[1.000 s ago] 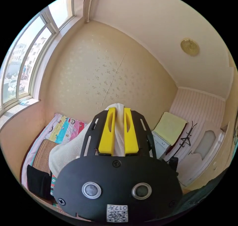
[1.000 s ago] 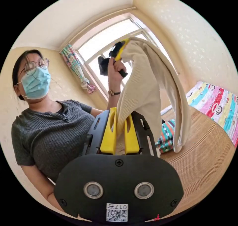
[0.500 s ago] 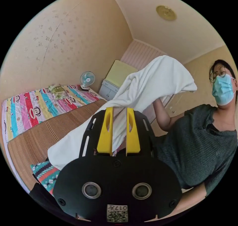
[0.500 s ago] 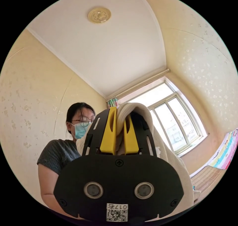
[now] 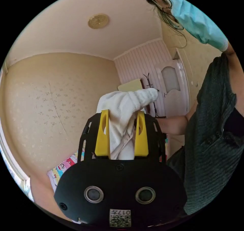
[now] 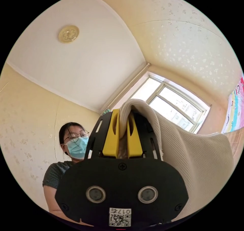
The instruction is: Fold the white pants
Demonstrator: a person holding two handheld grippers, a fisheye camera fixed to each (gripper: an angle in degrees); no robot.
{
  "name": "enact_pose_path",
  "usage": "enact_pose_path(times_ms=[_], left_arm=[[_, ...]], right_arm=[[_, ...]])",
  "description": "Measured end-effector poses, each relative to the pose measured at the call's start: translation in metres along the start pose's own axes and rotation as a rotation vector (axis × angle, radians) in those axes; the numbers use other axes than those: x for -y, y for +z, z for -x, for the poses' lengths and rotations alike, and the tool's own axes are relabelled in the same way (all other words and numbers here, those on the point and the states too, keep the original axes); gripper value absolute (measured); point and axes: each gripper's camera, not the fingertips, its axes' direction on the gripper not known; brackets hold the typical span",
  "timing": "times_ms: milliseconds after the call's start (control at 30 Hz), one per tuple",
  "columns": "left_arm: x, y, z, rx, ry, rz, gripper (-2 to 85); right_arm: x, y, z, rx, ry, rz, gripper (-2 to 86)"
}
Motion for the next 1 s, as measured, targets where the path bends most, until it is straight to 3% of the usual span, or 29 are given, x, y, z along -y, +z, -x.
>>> enact_pose_path(times_ms=[133, 200, 400, 633, 833, 900, 1000], left_arm=[[0.000, -0.007, 0.045, -0.168, -0.191, -0.121, 10.9], [-0.006, -0.010, 0.099, -0.304, -0.395, -0.220, 10.0], [-0.001, 0.023, 0.148, -0.420, -0.601, -0.351, 6.3], [-0.002, 0.071, 0.142, -0.518, -0.698, -0.292, 5.8], [-0.032, 0.086, 0.155, -0.576, -0.833, -0.298, 5.5], [-0.035, 0.077, 0.161, -0.552, -0.839, -0.305, 5.5], [-0.020, 0.070, 0.146, -0.545, -0.749, -0.258, 5.4]], right_arm=[[0.008, 0.003, 0.000, -0.172, 0.129, 0.135, 3.4], [0.006, 0.005, 0.005, -0.252, 0.176, 0.185, 4.8], [-0.051, -0.020, 0.029, -0.304, 0.121, 0.080, 7.2], [-0.190, -0.047, 0.085, -0.531, -0.076, -0.153, 8.9], [-0.316, -0.079, 0.111, -0.660, -0.083, -0.384, 10.2], [-0.348, -0.069, 0.120, -0.787, -0.095, -0.364, 10.1], [-0.373, -0.016, 0.122, -0.926, -0.132, -0.162, 12.6]])
